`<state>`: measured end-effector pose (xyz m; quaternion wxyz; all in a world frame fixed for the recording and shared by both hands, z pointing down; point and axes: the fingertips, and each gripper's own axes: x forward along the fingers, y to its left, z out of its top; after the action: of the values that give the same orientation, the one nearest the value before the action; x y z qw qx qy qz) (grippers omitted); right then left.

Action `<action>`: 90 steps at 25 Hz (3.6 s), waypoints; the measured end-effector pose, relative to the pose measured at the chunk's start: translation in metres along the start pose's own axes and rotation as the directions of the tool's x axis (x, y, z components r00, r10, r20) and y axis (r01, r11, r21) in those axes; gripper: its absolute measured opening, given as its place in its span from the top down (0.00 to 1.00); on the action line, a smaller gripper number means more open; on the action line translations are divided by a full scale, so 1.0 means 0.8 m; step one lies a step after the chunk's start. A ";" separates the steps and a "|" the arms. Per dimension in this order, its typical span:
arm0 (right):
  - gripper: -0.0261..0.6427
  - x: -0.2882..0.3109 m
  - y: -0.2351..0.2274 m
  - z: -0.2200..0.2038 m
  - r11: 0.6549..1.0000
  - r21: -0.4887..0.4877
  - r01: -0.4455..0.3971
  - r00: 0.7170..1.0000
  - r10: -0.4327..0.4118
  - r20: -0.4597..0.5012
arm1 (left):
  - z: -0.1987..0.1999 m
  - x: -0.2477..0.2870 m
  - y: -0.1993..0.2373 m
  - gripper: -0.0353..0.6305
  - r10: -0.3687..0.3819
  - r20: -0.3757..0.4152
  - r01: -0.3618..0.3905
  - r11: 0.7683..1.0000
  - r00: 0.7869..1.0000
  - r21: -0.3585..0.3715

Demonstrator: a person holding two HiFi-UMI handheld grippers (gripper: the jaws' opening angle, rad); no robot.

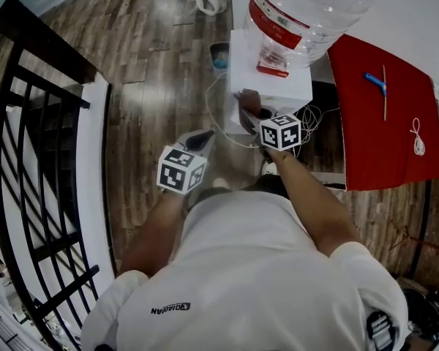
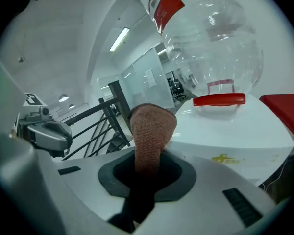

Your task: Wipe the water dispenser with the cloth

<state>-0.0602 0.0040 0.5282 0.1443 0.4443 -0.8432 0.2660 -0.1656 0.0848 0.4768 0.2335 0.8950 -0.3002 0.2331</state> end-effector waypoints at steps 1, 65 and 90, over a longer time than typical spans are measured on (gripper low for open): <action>0.88 0.008 0.007 -0.001 1.000 -0.002 -0.017 1.000 0.017 0.000 | -0.005 -0.003 0.000 0.96 0.008 -0.004 -0.008 1.000 1.000 -0.002; 0.88 -0.285 -0.200 -0.099 0.974 0.198 0.111 0.985 -0.134 0.108 | -0.040 0.012 -0.166 0.96 0.220 -0.047 -0.223 0.971 0.974 -0.085; 0.88 -0.068 0.228 -0.025 0.996 0.086 0.034 0.983 -0.048 0.175 | -0.083 -0.209 0.135 0.96 0.108 0.004 -0.108 0.994 0.994 0.000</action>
<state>-0.1801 0.1364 0.4599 0.0559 0.4890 -0.8316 0.2574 -0.3726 0.1167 0.4656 0.2198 0.8778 -0.3488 0.2438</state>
